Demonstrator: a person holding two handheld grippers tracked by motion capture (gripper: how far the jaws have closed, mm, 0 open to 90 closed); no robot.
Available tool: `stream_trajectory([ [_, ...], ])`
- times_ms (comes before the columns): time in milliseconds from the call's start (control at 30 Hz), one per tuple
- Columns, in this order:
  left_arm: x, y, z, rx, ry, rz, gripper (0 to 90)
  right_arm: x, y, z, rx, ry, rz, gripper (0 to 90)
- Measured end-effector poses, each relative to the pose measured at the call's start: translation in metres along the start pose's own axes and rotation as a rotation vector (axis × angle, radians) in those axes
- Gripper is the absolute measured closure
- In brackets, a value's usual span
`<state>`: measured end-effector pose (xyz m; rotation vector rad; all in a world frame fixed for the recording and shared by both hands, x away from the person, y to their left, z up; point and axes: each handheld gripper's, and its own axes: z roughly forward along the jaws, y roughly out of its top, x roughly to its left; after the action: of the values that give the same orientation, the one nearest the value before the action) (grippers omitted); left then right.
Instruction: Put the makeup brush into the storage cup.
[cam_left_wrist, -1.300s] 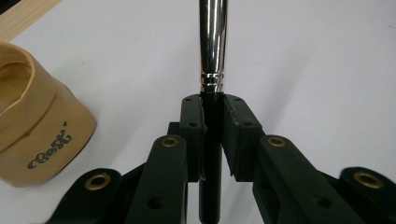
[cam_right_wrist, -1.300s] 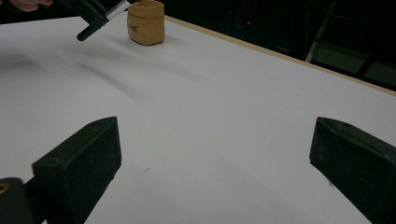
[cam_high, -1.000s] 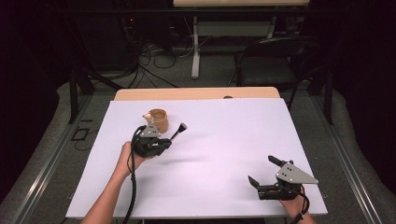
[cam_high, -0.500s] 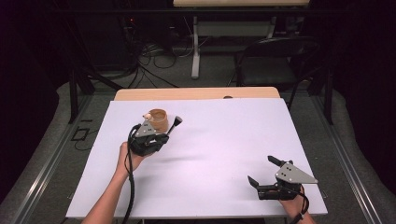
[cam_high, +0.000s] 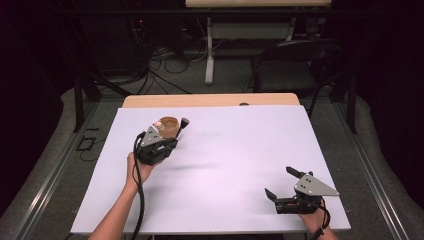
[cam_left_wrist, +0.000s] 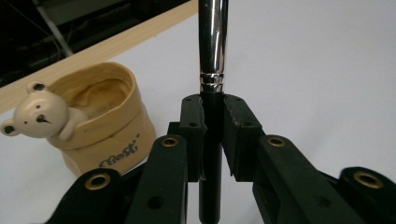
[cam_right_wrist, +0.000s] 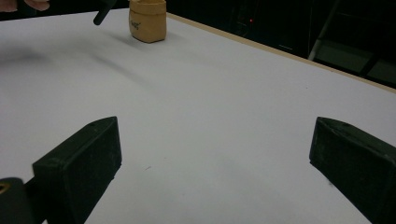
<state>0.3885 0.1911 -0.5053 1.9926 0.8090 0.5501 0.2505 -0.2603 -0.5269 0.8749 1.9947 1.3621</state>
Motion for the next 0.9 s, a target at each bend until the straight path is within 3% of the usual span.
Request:
stream_trajectory([
  [900, 0.0018, 0.0047, 0.0045, -0.086, 0.078, -0.033, 78.9, -0.0011, -0.0005, 0.0002, 0.007, -0.003, 0.005, 1.6],
])
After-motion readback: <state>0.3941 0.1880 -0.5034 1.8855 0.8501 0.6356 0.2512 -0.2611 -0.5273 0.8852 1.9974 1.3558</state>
